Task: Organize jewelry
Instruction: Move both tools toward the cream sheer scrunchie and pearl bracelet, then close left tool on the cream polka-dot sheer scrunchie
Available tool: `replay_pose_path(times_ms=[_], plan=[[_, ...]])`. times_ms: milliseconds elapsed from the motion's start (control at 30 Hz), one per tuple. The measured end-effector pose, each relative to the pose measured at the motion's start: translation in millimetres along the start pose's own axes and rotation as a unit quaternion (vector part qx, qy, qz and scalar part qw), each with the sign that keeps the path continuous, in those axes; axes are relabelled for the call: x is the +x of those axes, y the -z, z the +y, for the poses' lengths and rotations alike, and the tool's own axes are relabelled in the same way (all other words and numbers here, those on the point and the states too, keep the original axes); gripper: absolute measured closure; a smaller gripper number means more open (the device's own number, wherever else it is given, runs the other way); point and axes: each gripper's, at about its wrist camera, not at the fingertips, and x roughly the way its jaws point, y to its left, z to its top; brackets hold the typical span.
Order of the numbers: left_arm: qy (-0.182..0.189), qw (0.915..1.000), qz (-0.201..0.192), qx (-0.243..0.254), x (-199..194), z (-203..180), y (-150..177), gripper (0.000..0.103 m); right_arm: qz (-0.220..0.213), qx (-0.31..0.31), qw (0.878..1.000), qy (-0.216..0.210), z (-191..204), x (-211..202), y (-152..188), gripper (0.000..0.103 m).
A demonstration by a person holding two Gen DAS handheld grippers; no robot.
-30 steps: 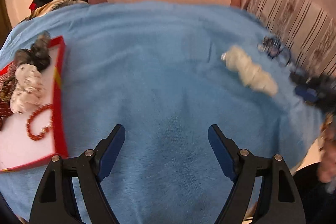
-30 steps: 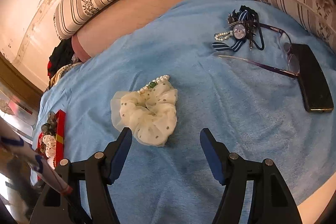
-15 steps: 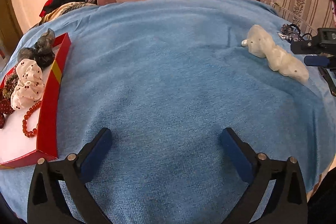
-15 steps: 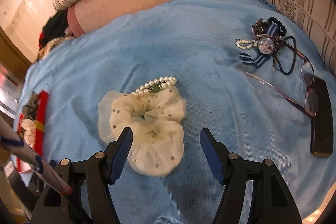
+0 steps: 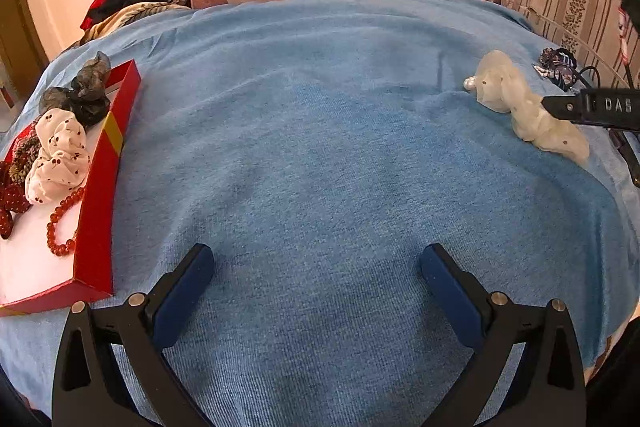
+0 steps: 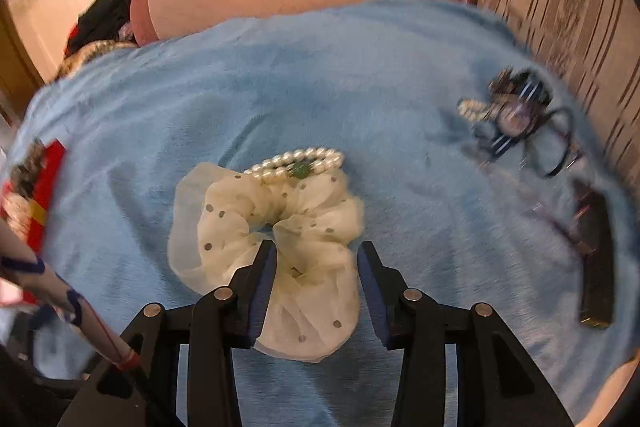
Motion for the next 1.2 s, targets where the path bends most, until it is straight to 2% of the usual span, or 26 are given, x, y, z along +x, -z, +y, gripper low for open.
replay_pose_path(times_ms=[67, 100, 233, 367, 500, 567, 600, 633, 700, 767, 833, 900, 1067, 1200], plan=[[-0.005, 1.0000, 0.003, -0.003, -1, -1, -1, 0.000, -0.015, -0.016, 0.999, 0.027, 3, -5, 2, 0.058], [-0.006, 1.0000, 0.005, -0.005, -1, -1, -2, 0.000, -0.016, -0.015, 1.000, 0.019, 2, -8, 3, 0.058], [0.006, 0.9999, 0.005, -0.012, -6, -2, -9, 0.000, -0.010, 0.028, 0.999, -0.024, -21, -10, 3, 0.057], [0.011, 0.9998, -0.011, -0.008, -16, -7, -18, 0.000, 0.017, 0.080, 0.993, -0.080, -39, 2, 2, 0.057], [0.017, 0.9996, -0.020, -0.010, -23, -8, -25, 0.000, 0.044, 0.081, 0.987, -0.129, -29, 15, 3, 0.059], [0.016, 0.9996, -0.023, -0.010, -25, -7, -27, 0.000, 0.044, 0.056, 0.983, -0.170, -11, 11, 5, 0.059], [0.014, 0.9996, -0.024, -0.011, -25, -5, -28, 0.000, 0.045, 0.042, 0.976, -0.208, -2, 8, 6, 0.059], [0.014, 0.9995, -0.025, -0.013, -26, -4, -29, 0.000, 0.047, 0.033, 0.964, -0.260, 6, 4, 6, 0.059], [0.014, 0.9994, -0.024, -0.020, -27, 0, -31, 0.000, 0.031, 0.013, 0.948, -0.318, 16, -11, 5, 0.062], [0.014, 0.9992, -0.027, -0.025, -28, 3, -33, 0.000, -0.019, -0.013, 0.954, -0.298, 19, -33, 3, 0.061], [0.015, 0.9991, -0.030, -0.026, -29, 4, -37, 0.000, -0.032, -0.005, 0.960, -0.276, 13, -36, 0, 0.061], [0.016, 0.9990, -0.034, -0.023, -30, 2, -44, 0.000, -0.033, 0.031, 0.964, -0.263, -2, -33, -1, 0.061], [0.043, 0.9986, -0.031, -0.003, -23, -22, -72, 0.000, -0.021, 0.106, 0.980, -0.169, -32, -17, -7, 0.061], [0.068, 0.9974, -0.020, 0.017, -7, -57, -98, 0.000, -0.006, 0.157, 0.973, -0.166, -55, -6, -8, 0.061]])
